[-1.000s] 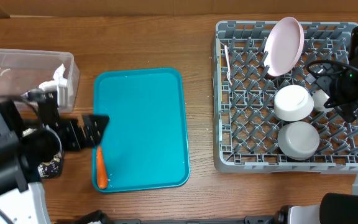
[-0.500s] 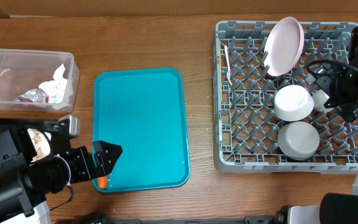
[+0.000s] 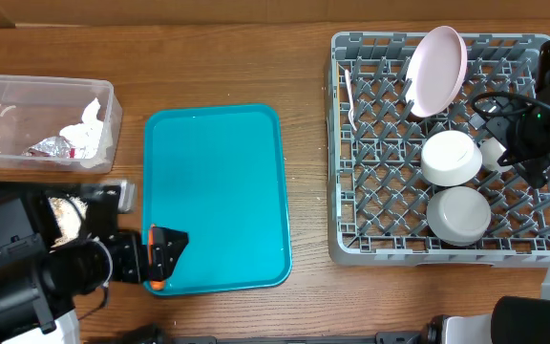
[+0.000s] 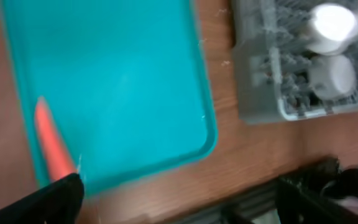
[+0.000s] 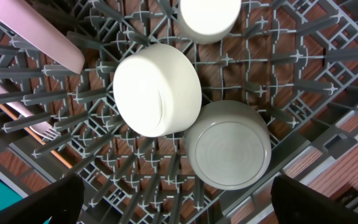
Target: Sort waste into correct bins and load items into the dishwasher rack
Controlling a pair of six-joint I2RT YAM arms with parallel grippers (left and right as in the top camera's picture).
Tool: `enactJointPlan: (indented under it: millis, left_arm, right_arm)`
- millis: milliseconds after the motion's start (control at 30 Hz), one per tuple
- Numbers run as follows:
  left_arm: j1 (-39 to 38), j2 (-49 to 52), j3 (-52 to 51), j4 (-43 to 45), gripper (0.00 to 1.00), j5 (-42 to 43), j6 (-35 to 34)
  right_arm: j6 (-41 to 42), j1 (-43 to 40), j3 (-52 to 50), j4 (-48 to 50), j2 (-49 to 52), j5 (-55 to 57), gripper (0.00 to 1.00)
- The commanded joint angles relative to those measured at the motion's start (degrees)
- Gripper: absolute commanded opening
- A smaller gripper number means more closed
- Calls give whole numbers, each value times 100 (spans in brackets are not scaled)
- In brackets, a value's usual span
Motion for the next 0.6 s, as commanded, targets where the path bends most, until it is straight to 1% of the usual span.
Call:
enactJointPlan:
  millis: [0,67,167,233,267,300,367,433,467,500,567]
  left_arm:
    - [-514,-243,-509,710,100,1139,1005]
    - [-901,-415,-949,1349,100,1349,975]
    - [-1410,-708,-1711,2297,100,1388,610]
    - [-1596,-940,-2288,3158,100,1364,118]
    - [-1644,-1058,-2586,3672,100,1261,-306]
    - [-1685,-1178,-2879,4203,100,1054,-833]
    - [-1779,-1427,-3451,5187,100,358,-2033]
    - [-1919,-1687,-3963,5851,100,-457,-2968]
    - [-2000,-1812,-4199,6135,100,-815,-3259]
    - [-2096,-1965,-4461,6443,100,-1152,-3397]
    - [-2267,-2260,-4889,6891,100,-1613,-3388]
  right_arm:
    - [-9,-17,-15,22,-17,-13,100]
    - [-11,-17,-15,22,-17,-13,100]
    - [-11,-17,-15,22,-17,-13,100]
    - [-11,-17,-15,22,-17,-13,100]
    - [-11,-17,-15,22,-17,-13,100]
    - [-11,-17,-15,22,-17,-13,100]
    - [-9,-17,-15,22,-17,-13,100]
    - [-11,-17,-15,22,-17,-13,100]
    - [-11,-17,-15,22,-17,-13,100]
    - [-11,-17,-15,22,-17,-13,100]
    - [-9,-17,-15,22,-17,-13,100]
